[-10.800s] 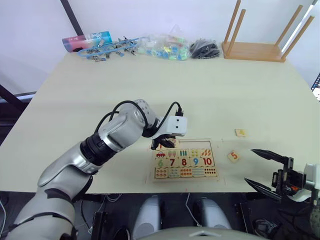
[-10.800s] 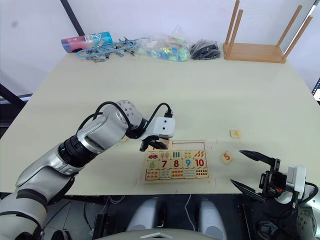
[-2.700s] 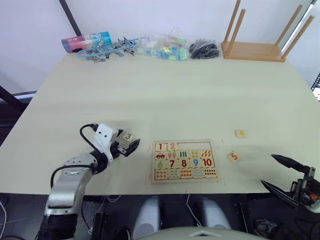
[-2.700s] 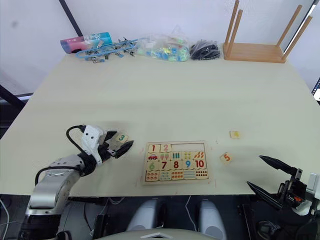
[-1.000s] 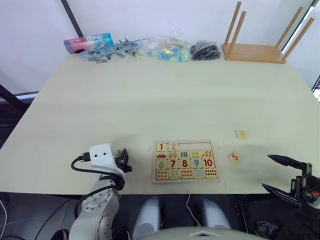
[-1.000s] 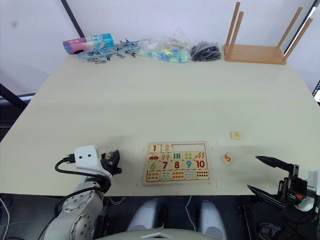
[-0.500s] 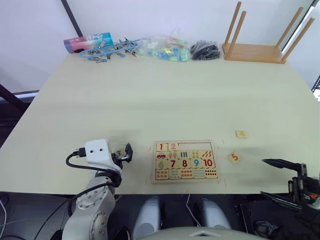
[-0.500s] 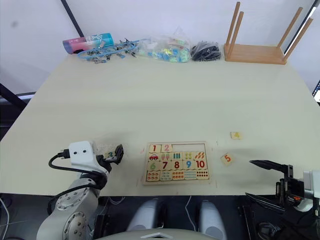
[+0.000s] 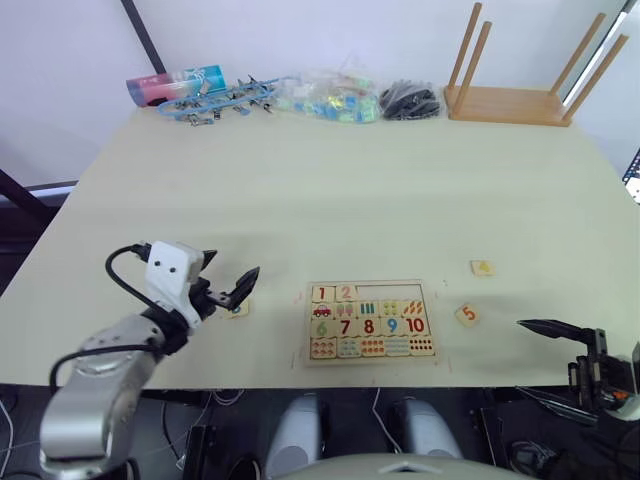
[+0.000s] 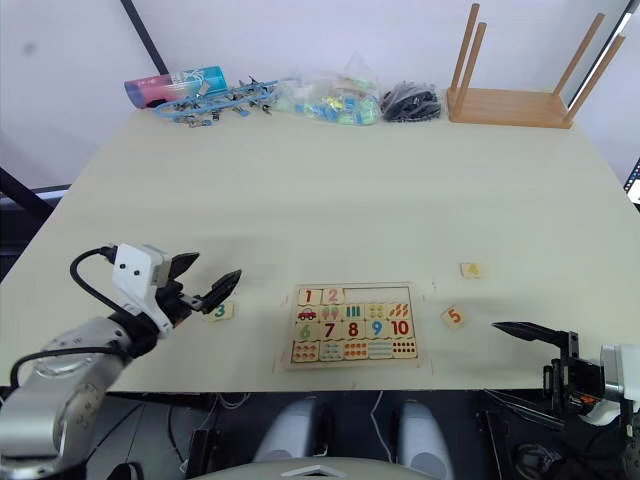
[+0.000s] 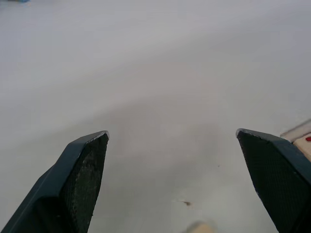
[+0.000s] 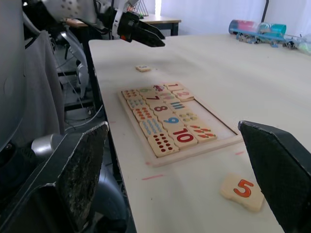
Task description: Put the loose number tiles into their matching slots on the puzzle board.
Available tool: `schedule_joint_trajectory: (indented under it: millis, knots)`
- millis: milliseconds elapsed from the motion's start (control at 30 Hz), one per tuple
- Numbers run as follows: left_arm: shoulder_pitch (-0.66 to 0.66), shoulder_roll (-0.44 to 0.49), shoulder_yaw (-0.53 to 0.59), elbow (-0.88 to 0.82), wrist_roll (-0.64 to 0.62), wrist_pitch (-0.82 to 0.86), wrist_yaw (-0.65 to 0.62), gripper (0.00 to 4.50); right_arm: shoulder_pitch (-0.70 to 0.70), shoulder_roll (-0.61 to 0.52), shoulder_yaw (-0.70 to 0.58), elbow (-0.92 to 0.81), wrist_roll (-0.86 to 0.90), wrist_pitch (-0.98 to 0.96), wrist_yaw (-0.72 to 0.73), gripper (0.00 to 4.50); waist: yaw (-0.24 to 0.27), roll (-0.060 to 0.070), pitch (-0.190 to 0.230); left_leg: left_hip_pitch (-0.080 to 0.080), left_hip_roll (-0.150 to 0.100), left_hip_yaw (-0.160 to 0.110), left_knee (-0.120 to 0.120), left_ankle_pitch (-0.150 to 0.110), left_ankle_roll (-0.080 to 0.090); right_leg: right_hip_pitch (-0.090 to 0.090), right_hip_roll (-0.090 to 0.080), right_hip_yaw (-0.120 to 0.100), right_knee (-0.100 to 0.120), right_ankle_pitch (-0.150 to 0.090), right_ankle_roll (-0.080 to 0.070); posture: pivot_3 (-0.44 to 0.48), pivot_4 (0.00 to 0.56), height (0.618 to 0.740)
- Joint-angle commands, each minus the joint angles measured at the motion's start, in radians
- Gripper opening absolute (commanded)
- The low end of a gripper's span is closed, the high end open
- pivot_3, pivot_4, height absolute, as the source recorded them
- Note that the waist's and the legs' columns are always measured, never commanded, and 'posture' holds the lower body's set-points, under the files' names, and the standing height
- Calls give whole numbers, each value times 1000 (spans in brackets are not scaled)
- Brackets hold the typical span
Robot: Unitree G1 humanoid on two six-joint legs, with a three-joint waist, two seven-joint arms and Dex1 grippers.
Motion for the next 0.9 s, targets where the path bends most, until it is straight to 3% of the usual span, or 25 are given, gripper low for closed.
schedule_joint_trajectory:
  millis: [33, 233, 300, 433, 567, 667, 900]
  knots:
    - [-41, 94, -3, 177, -44, -155, -260, 4459, -6, -2, -27, -36, 3, 10, -4, 4500, 0, 0, 0, -1, 0, 0, 0, 0, 0, 0, 0, 0, 0, 0, 0, 0, 150, 737]
    - [-234, 266, -96, 603, -31, -506, -778, 4459, -20, -1, -32, -48, -8, 29, -21, 4500, 4, 0, 0, -10, 0, -2, 0, 1, 0, -8, 0, -4, 1, 0, 0, 0, 150, 737]
    - [-274, 327, -170, 698, -49, -588, -868, 4459, -24, -1, -33, -48, -10, 33, -24, 4500, 0, 0, 0, -11, 0, -1, 1, 0, 0, -8, 0, -5, 1, 0, 0, 0, 150, 737]
    - [-345, 456, -407, 852, -84, -840, -887, 4459, -32, 0, -40, -43, -13, 36, -22, 4500, -2, -1, 0, -12, 0, -1, 0, 0, 0, -9, -1, -7, 1, 0, 0, 0, 150, 737]
    - [-443, 456, -548, 968, -113, -955, -887, 4459, -36, 2, -48, -38, -15, 35, -19, 4500, 3, 0, 1, -12, 0, -2, 1, 0, 0, -9, 1, -8, 2, 0, 0, 0, 150, 737]
    - [-513, 405, -596, 1064, -107, -1005, -887, 4459, -23, 5, -54, -55, -15, 37, -22, 4500, 3, 0, 1, -12, 0, -1, 1, 0, 1, -9, 4, -8, 2, 0, 0, 0, 150, 737]
    - [-560, 383, -665, 1204, -121, -1095, -887, 4459, -12, 1, -68, -71, -15, 45, -28, 4500, -3, 0, 1, -12, 1, -1, 2, 0, 1, -9, 8, -7, 3, 3, 5, 0, 150, 737]
